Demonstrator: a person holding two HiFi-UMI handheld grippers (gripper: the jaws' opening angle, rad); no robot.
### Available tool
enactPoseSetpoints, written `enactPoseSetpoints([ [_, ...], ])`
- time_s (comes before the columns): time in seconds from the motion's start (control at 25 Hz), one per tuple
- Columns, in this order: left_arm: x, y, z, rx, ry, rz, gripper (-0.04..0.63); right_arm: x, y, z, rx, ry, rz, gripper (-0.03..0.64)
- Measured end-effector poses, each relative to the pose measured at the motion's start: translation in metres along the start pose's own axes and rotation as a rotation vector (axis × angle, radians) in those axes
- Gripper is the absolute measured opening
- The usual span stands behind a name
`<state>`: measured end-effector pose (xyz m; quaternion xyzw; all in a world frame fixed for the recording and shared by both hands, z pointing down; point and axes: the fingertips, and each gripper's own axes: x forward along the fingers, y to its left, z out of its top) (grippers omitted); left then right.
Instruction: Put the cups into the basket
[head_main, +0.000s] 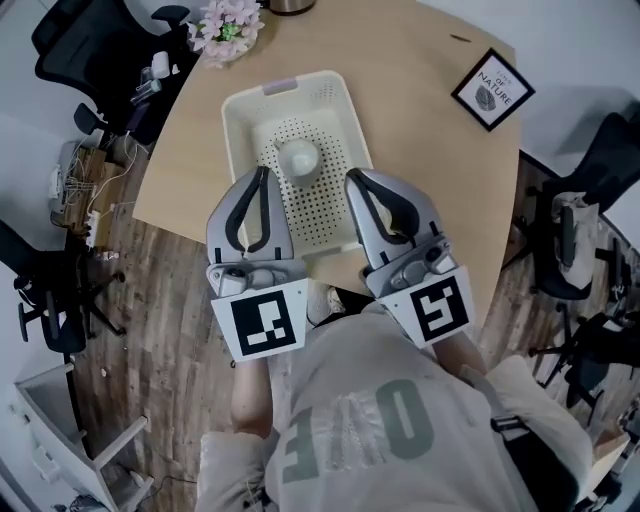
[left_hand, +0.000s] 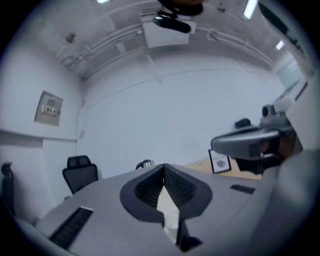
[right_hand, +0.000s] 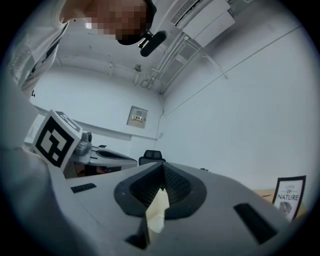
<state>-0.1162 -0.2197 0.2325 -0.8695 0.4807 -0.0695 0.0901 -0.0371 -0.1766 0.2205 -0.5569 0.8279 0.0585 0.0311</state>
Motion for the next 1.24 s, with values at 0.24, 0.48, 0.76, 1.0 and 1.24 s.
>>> enactPoseSetpoints([
  [0.24, -0.041, 0.011, -0.021, -0.286, -0.078, 0.096, 0.011, -0.008, 0.008, 0.008, -0.056, -0.016, -0.032, -0.002],
  [0.48, -0.059, 0.01, -0.02, -0.235, -0.067, 0.135, 0.011, -0.015, 0.018, 0.009, -0.068, -0.004, -0.046, -0.002],
  [0.76, -0.061, -0.002, -0.011, -0.196, -0.087, 0.099, 0.011, -0.023, 0.028, 0.009, -0.051, 0.008, -0.043, -0.002],
  [1.0, -0.062, -0.013, -0.014, -0.214, -0.089, 0.067, 0.011, -0.024, 0.03, 0.011, -0.069, -0.001, -0.04, -0.002],
  [1.24, -0.058, -0.008, -0.013, -0.184, -0.08, 0.083, 0.011, -0.021, 0.027, 0.009, -0.07, 0.004, -0.038, -0.002],
])
